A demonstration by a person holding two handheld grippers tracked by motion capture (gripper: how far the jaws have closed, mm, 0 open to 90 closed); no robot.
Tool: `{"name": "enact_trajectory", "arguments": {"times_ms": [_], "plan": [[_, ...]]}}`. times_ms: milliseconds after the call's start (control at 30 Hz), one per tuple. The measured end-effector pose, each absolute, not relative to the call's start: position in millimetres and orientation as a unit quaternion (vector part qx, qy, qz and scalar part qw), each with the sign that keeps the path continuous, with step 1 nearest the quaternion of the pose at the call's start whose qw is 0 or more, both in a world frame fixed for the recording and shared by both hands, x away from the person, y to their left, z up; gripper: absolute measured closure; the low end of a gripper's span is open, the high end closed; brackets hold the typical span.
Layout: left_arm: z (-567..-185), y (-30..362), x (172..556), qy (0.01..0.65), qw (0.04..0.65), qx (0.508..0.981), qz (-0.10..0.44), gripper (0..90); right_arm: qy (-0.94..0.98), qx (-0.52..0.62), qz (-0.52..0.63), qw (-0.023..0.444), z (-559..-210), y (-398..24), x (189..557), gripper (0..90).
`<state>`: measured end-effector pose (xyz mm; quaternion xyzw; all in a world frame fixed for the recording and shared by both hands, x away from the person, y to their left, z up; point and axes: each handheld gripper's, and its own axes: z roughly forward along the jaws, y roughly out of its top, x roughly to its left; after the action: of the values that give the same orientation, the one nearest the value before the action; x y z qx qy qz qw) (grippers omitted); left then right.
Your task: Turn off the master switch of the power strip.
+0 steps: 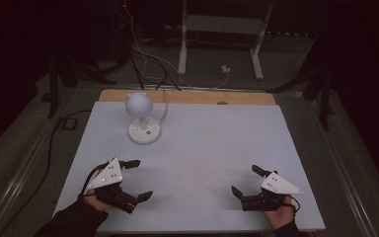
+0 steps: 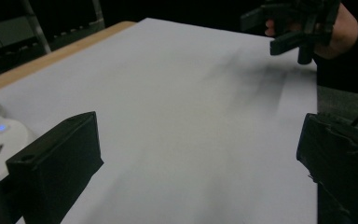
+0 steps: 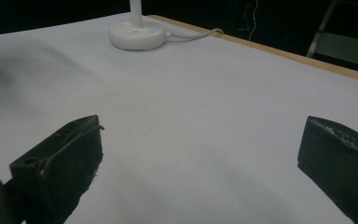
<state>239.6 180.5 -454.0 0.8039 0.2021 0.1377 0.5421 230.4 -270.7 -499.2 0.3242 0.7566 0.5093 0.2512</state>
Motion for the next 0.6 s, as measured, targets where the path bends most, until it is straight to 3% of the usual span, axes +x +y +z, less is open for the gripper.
{"name": "enact_trajectory", "arguments": {"times_ms": [600], "plan": [[-444, 157, 274, 0.224, 0.523, 0.804, 0.172, 0.3, 0.753, 0.326, 0.516, 0.244, -498, -271, 230, 0.0]]}}
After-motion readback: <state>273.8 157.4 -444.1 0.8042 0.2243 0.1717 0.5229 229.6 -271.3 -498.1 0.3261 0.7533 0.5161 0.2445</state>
